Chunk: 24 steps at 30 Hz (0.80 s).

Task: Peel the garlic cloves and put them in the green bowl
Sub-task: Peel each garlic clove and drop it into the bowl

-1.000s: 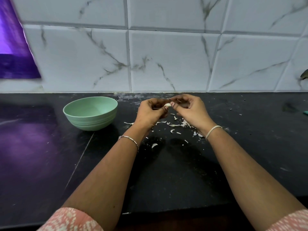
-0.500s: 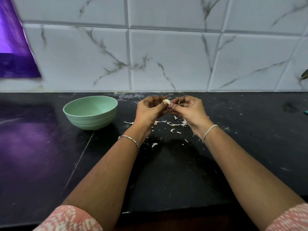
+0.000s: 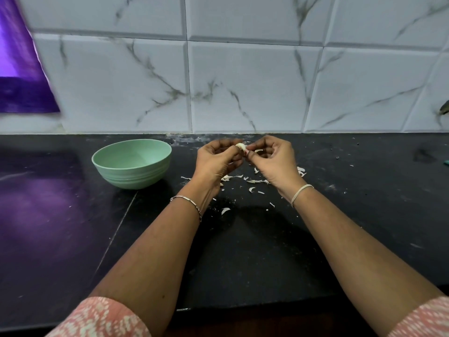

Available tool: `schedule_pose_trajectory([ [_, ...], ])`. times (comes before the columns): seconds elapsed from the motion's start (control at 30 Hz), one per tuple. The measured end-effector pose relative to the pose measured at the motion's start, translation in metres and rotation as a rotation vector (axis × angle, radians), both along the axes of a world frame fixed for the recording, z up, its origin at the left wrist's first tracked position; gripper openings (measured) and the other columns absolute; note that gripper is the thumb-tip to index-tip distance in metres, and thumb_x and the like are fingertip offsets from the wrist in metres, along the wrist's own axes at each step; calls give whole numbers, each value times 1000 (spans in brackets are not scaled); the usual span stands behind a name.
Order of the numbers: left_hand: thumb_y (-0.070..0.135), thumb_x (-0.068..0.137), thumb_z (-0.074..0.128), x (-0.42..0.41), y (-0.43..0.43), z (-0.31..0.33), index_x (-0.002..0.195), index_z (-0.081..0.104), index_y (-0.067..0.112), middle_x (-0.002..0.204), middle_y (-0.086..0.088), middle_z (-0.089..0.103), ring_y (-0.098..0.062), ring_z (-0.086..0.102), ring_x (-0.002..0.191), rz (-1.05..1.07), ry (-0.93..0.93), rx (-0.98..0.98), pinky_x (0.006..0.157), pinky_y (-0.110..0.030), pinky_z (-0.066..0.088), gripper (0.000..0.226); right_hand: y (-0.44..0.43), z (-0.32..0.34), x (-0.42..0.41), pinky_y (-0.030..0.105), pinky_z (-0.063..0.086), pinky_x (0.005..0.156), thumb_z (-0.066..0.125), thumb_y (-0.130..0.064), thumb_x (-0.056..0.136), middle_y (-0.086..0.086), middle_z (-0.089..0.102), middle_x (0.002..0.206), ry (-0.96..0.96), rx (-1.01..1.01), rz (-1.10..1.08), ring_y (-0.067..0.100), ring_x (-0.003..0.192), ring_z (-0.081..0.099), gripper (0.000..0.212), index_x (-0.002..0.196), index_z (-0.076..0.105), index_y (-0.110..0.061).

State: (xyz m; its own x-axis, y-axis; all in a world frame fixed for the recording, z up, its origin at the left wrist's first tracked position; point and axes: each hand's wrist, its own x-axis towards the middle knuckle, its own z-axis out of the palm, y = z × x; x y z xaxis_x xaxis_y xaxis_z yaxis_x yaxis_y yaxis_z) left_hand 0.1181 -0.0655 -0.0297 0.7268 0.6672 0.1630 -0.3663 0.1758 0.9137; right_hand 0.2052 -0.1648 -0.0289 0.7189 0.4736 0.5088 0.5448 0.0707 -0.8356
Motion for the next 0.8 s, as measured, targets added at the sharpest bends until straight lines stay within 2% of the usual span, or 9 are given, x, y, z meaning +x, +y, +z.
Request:
schedule_pose_trajectory([
  [0.1, -2, 85, 68, 0, 1, 0, 85, 68, 5, 81, -14, 65, -20, 59, 72, 5, 8, 3, 75, -31, 59, 8, 0, -1, 1, 18, 51, 60, 76, -3, 80, -7, 68, 71, -56, -34, -24, 1, 60, 62, 20, 73, 67, -19],
  [0.23, -2, 85, 67, 0, 1, 1, 82, 67, 6, 78, -12, 65, -18, 60, 68, 11, 26, 11, 68, -28, 59, 9, 2, -4, 3, 28, 58, 68, 77, -5, 79, -7, 71, 78, -137, -77, -67, 13, 72, 70, 27, 71, 64, -28],
  [0.3, -2, 86, 67, 0, 1, 1, 82, 66, 6, 76, -10, 65, -15, 60, 64, 13, 30, 15, 66, -26, 59, 9, 2, -5, 3, 30, 59, 70, 77, -6, 79, -6, 72, 80, -167, -87, -79, 14, 74, 70, 28, 70, 63, -29],
  [0.5, 3, 86, 69, 1, 6, 1, 81, 63, 7, 68, -6, 64, -11, 62, 57, 49, 66, 79, 62, -26, 59, 9, 1, -8, 1, 30, 58, 73, 73, -4, 79, -5, 71, 79, -268, -110, -71, 12, 75, 68, 14, 78, 69, -17],
  [0.67, 7, 88, 69, 0, 7, 2, 85, 64, 5, 71, -6, 66, -11, 64, 57, 23, 61, 172, 61, -24, 59, 6, 1, -3, 0, 16, 49, 66, 75, -4, 80, -7, 67, 75, -82, 16, -8, 0, 68, 61, 20, 78, 65, -21],
  [0.8, 5, 90, 66, 2, 6, 1, 95, 67, 0, 78, -9, 67, -13, 66, 60, 15, 126, 312, 61, -23, 59, 7, -3, 1, 1, 13, 48, 66, 72, 0, 82, -1, 67, 78, 47, 127, 30, -1, 68, 61, 13, 86, 65, -10],
])
